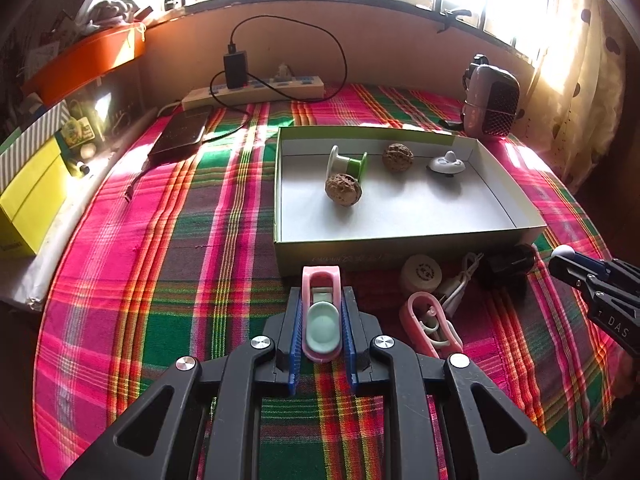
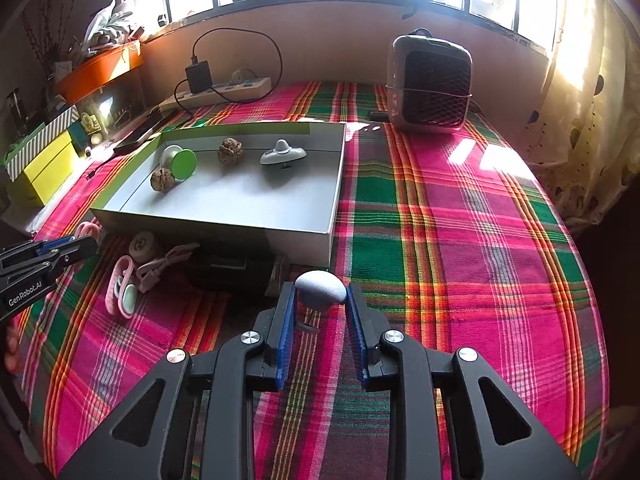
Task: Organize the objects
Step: 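Carry the white knob and pink clip over the box with both grippers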
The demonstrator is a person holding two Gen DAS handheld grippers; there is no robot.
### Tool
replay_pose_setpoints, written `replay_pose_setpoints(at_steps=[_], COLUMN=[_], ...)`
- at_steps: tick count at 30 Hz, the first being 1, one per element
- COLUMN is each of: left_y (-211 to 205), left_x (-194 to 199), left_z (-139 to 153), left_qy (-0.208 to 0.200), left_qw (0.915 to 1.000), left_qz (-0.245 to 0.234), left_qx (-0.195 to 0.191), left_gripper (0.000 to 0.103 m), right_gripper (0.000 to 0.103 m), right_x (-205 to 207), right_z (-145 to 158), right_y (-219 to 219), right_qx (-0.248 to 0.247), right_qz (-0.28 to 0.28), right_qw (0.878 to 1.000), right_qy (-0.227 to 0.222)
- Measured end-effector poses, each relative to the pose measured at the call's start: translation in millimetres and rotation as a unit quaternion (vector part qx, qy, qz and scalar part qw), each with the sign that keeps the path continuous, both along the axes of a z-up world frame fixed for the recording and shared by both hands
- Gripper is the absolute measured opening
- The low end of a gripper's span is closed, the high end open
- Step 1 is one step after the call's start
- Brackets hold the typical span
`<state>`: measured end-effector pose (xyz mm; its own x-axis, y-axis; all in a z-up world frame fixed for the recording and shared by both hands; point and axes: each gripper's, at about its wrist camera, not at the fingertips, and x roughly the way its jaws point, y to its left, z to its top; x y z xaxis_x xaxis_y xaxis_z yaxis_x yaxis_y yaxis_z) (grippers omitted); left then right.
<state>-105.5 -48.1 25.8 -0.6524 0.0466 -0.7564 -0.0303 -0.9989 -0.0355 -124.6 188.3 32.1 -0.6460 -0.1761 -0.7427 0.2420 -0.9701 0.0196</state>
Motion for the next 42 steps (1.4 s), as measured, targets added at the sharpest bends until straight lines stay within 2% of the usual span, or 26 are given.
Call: replay_pose_setpoints(at_steps=[12,20,29,42], left_y=[3.8,3.8,4.3,7.7], left_x=[-12.3,-31.5,-52.0,-72.4], left_z=[22.1,23.3,15.6,5.6], left_qy=[0.021,0.017,0.006,-0.006], left_qw=[0.9997,0.9998,0.9999,0.9999], left_qz=[-0.013,-0.013,-0.011,-0.011], left_qx=[0.006,0.007,0.008,0.009], left_gripper=[0.015,0.015,0.015,0.016], right_gripper=[0.026,0.026,0.026,0.026], right_x=[-4.9,-23.7,-55.6,-95.8], right_z=[27.5,38.7,37.7,15.8], right_y=[-6.4,-19.9,-32.6,-49.0], right_qx=[-0.008,-0.010,-0.017,-0.008], right_qz=[0.005,0.020,0.029,0.039], right_qw=[0.999,0.999,0.999,0.999], right_qy=[0.031,0.039,0.029,-0.001])
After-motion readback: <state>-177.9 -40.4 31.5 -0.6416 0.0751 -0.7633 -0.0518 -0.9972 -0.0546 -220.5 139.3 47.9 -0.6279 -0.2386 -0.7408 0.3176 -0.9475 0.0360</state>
